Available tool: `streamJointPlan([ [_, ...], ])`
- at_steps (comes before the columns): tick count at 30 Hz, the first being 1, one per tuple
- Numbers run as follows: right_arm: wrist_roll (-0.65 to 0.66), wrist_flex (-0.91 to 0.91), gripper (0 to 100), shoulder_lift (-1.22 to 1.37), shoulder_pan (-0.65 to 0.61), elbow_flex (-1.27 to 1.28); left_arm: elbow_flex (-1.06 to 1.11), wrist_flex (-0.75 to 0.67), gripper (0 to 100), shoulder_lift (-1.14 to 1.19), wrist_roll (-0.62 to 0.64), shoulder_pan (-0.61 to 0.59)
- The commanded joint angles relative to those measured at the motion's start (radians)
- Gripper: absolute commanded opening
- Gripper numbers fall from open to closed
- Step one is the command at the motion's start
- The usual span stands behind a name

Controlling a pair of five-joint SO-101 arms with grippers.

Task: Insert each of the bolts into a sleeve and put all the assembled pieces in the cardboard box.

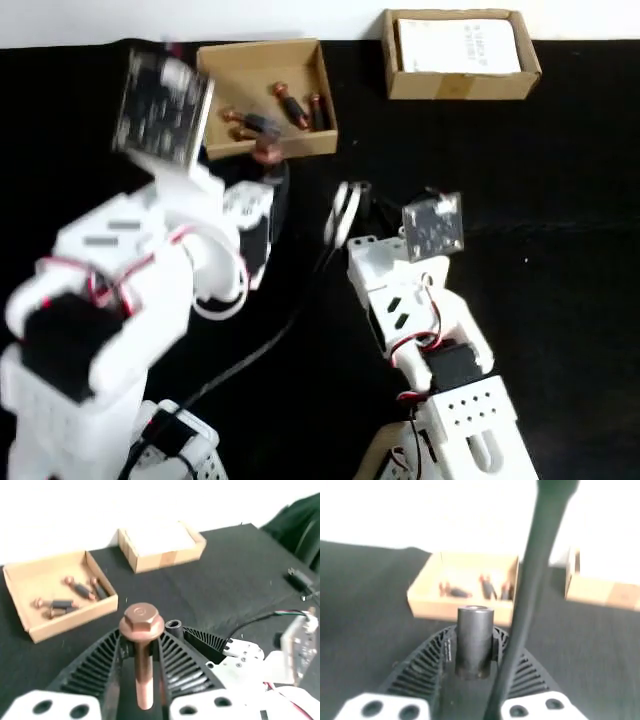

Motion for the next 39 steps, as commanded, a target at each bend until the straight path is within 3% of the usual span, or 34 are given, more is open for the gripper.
streamJointPlan([
  [1, 0.008, -0.223, 0.6, 0.001, 0.005, 0.068, 0.415, -0.327, 1, -0.269, -0.006, -0.008],
  [5, 0.008, -0.369, 0.6, 0.001, -0.048, 0.168, 0.641, -0.637, 1, -0.349, -0.006, -0.002],
  [9, 0.009, -0.486, 0.6, 0.001, -0.150, 0.260, 0.633, -0.724, 1, -0.243, -0.006, 0.013],
  [16, 0.009, -0.542, 0.6, 0.002, -0.193, 0.314, 0.415, -0.727, 1, 0.036, 0.005, 0.051],
  [22, 0.006, -0.539, 0.6, 0.002, -0.160, 0.306, 0.360, -0.726, 1, 0.234, 0.094, 0.033],
  [28, -0.054, -0.538, 0.6, 0.002, -0.082, 0.306, 0.360, -0.723, 1, 0.243, 0.094, -0.019],
  [39, -0.101, -0.536, 0.6, 0.005, -0.085, 0.314, 0.283, -0.713, 1, 0.248, 0.094, 0.010],
])
